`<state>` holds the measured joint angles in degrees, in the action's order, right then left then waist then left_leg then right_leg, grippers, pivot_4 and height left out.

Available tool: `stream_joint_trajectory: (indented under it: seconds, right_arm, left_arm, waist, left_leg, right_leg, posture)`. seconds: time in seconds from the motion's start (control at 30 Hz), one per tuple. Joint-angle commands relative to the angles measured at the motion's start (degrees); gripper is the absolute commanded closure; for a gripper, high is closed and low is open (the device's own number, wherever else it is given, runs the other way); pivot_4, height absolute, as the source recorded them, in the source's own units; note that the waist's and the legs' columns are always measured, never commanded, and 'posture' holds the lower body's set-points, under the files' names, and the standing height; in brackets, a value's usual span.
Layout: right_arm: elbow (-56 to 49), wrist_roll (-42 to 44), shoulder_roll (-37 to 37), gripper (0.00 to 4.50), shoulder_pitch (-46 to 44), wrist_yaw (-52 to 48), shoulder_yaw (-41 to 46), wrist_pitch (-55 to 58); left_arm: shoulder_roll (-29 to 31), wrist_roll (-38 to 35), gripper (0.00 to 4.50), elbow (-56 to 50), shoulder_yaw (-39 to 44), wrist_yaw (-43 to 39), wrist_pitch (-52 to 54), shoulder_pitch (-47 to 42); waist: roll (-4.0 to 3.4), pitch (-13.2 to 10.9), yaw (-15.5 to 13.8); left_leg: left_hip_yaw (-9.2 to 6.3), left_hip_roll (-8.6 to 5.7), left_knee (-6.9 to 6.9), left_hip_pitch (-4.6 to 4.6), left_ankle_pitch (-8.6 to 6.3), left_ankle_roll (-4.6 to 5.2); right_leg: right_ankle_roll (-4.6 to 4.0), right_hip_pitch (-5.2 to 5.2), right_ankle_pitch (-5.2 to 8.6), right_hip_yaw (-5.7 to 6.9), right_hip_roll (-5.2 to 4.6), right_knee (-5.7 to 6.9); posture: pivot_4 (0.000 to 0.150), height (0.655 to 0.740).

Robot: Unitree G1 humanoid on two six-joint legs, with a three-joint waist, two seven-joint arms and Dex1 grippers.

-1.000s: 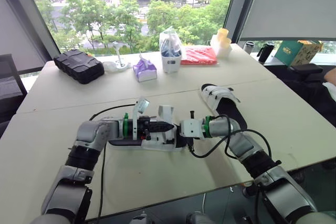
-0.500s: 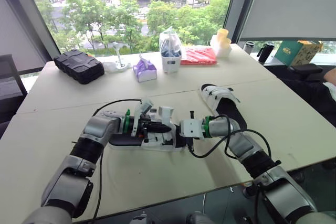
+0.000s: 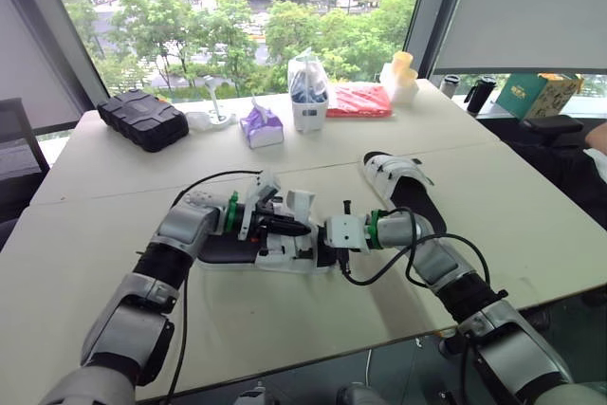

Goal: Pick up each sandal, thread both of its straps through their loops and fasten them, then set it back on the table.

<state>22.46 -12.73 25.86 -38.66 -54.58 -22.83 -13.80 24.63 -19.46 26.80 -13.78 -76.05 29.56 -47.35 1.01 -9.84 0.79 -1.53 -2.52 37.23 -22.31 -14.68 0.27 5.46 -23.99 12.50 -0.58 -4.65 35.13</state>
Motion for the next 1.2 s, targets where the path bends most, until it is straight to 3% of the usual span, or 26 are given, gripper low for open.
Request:
stream_joint_trajectory:
  seconds: [0.03,0.8,1.2]
  right_arm:
    - [0.9,-1.4,0.0,4.5,1.3,-0.6,-1.5,1.3]
    - [0.9,-1.4,0.2,4.5,1.3,-0.6,-1.6,1.1]
    - [0.7,-1.3,0.1,4.5,1.3,-0.6,-1.7,1.3]
  left_arm:
    - [0.2,-0.6,4.46,-2.1,0.7,-2.3,0.4,-1.2]
    - [2.2,3.8,4.46,-5.6,-1.3,-6.9,-6.3,1.8]
    - [0.6,4.7,4.46,-6.8,0.1,-5.4,-13.2,3.5]
  waist:
    - [0.0,0.0,0.0]
    - [0.0,0.0,0.1]
    - [0.0,0.0,0.0]
  left_leg:
    - [0.0,0.0,0.0,0.0,0.0,0.0]
    - [0.0,0.0,-0.02,-0.01,0.0,0.0]
    - [0.0,0.01,-0.07,-0.01,0.0,0.01]
  right_leg:
    - [0.01,0.0,0.0,0.0,0.0,0.0]
    - [0.02,-0.03,-0.01,0.0,0.02,0.01]
    - [0.02,-0.05,-0.01,0.0,0.01,0.01]
  posture:
    - [0.15,0.74]
    - [0.15,0.74]
    - [0.15,0.74]
